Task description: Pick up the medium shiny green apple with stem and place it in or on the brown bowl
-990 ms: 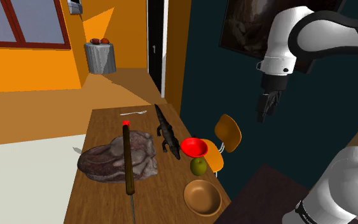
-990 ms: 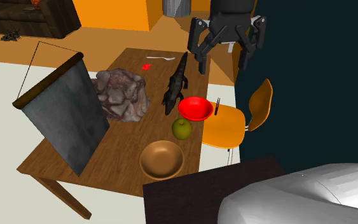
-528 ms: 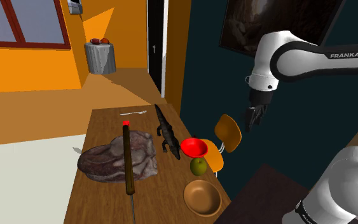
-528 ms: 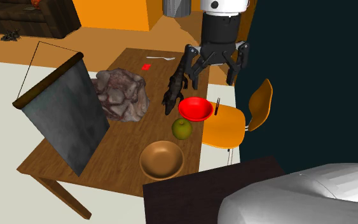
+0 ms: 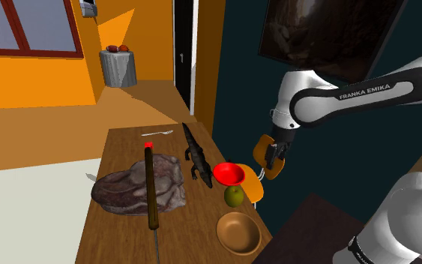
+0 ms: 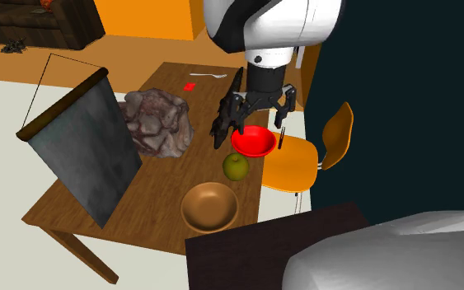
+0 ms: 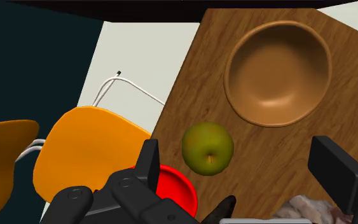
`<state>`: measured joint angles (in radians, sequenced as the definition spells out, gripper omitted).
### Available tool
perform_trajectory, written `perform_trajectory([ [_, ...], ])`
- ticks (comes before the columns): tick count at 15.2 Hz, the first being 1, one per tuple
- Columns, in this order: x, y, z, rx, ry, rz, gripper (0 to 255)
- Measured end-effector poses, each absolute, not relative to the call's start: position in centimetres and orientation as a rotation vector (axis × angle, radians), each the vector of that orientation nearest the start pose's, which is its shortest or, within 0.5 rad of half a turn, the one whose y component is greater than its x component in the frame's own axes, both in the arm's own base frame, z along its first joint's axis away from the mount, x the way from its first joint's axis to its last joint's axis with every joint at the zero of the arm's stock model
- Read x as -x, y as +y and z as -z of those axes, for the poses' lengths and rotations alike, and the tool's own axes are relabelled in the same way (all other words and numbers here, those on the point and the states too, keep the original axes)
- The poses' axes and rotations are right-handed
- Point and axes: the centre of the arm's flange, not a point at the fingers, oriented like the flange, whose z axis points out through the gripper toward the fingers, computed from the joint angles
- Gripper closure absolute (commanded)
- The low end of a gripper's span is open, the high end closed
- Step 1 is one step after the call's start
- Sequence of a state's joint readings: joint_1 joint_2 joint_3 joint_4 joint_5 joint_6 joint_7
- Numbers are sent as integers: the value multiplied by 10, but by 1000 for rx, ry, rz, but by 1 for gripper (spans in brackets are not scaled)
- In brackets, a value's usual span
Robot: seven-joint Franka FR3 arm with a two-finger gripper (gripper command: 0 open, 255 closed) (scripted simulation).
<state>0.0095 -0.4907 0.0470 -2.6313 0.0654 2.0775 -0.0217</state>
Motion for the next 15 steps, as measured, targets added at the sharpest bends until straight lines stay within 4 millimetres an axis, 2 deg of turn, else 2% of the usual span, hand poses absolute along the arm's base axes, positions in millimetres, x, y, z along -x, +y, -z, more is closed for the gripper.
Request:
perform_trajectory([
  [15, -468, 43, -245, 3107, -110, 62, 0],
])
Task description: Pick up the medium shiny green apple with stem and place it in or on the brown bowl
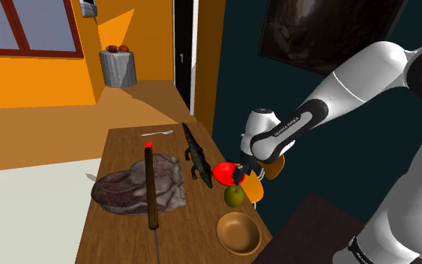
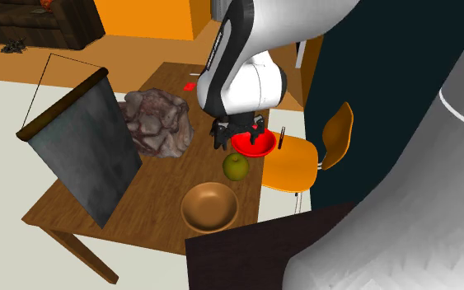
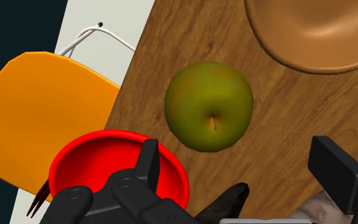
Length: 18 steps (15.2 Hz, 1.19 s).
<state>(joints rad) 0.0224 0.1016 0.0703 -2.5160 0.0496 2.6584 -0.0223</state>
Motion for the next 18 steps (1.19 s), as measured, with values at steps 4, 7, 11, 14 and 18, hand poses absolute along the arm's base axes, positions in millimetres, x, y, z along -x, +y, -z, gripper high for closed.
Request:
perform_trajectory([
  [4, -486, 43, -212, 3106, -117, 86, 0],
  [7, -487, 42, -195, 3105, -118, 88, 0],
  [11, -489, 43, -178, 3106, -118, 88, 0],
  [14, -489, 44, -176, 3106, -118, 89, 0],
  [18, -489, 44, -176, 3106, -118, 89, 255],
])
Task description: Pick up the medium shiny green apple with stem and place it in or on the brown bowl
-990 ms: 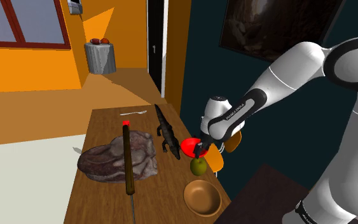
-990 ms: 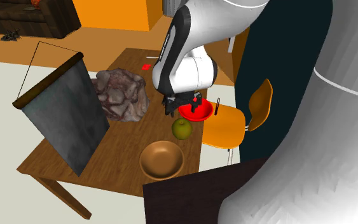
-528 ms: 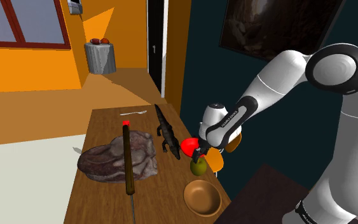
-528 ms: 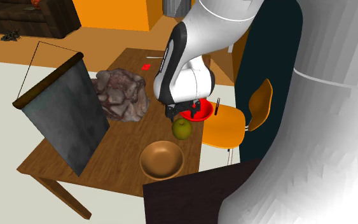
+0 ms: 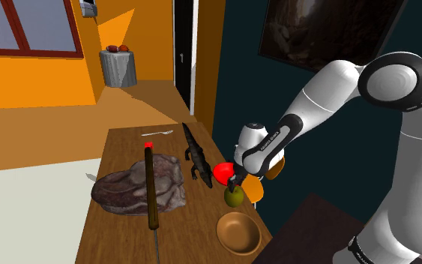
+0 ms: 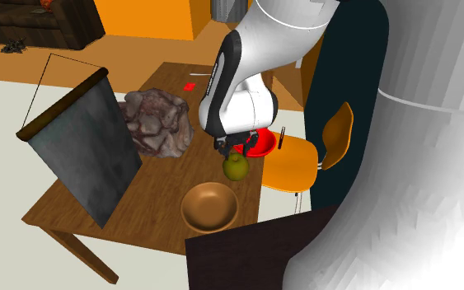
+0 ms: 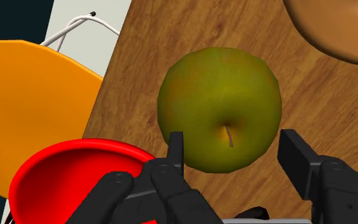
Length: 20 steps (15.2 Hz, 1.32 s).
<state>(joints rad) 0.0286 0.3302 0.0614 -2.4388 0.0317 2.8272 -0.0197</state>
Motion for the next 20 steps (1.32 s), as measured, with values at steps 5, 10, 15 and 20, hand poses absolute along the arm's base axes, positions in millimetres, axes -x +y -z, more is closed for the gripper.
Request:
perform_trajectory([
  [5, -490, 44, -176, 3105, -118, 92, 255],
  [10, -490, 44, -179, 3106, -118, 90, 255],
  [15, -489, 44, -202, 3105, -118, 90, 255],
  [20, -489, 44, -229, 3105, -118, 90, 255],
])
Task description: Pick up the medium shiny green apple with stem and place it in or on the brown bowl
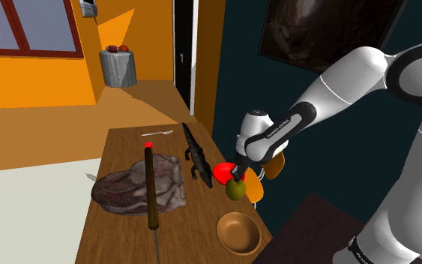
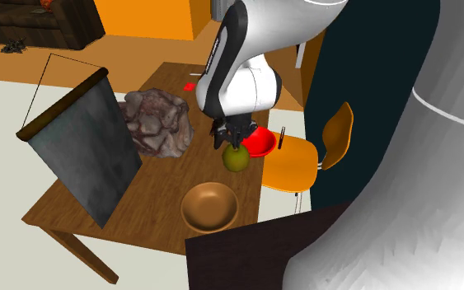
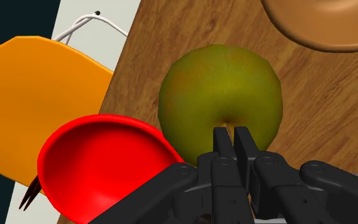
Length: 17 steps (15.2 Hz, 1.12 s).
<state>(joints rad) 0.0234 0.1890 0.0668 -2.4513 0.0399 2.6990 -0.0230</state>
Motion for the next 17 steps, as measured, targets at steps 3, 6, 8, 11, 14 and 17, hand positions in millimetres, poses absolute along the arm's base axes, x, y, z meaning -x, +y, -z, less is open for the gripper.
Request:
perform_trajectory([
  [3, -489, 44, -244, 3105, -118, 90, 255],
  [6, -489, 44, -260, 3105, -118, 90, 255],
  [8, -489, 44, -271, 3105, -118, 90, 255],
  [11, -489, 45, -287, 3105, -118, 90, 255],
  [14, -485, 49, -298, 3105, -118, 90, 255],
  [17, -461, 69, -312, 3106, -119, 89, 255],
])
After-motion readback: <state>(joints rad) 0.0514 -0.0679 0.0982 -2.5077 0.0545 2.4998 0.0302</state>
